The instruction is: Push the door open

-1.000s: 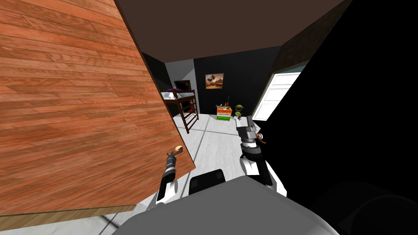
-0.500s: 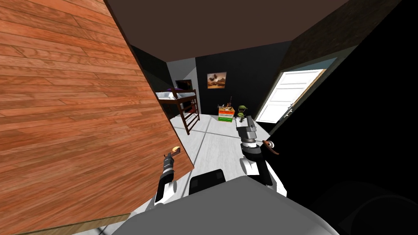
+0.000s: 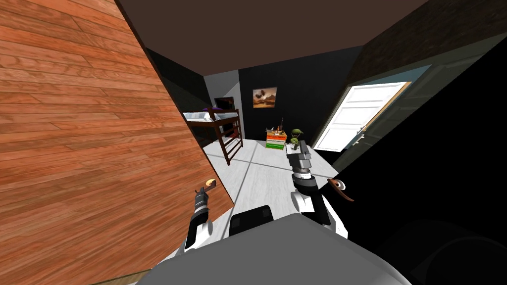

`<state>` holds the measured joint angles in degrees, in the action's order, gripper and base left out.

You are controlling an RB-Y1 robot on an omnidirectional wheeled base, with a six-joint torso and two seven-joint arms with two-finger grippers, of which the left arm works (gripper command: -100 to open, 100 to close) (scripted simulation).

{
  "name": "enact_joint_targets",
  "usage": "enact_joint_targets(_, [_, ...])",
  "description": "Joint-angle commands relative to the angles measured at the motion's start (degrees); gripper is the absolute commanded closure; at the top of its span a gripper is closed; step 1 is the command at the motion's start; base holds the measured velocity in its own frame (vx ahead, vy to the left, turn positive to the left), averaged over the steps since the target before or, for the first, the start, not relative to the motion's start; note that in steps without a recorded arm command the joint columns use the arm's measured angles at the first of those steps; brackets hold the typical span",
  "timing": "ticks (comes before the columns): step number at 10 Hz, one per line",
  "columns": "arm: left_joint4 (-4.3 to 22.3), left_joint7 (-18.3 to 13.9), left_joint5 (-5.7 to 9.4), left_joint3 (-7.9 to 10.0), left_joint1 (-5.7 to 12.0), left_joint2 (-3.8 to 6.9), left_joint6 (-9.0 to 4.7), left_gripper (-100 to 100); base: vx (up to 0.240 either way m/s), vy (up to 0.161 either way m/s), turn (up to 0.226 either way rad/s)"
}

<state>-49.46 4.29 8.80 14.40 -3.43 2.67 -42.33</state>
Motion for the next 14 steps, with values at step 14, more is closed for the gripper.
enact_joint_targets(14, [-0.6,2.3,3.86,7.2,-0.27,0.21,-0.14,100,0.168,-0.012,0.043])
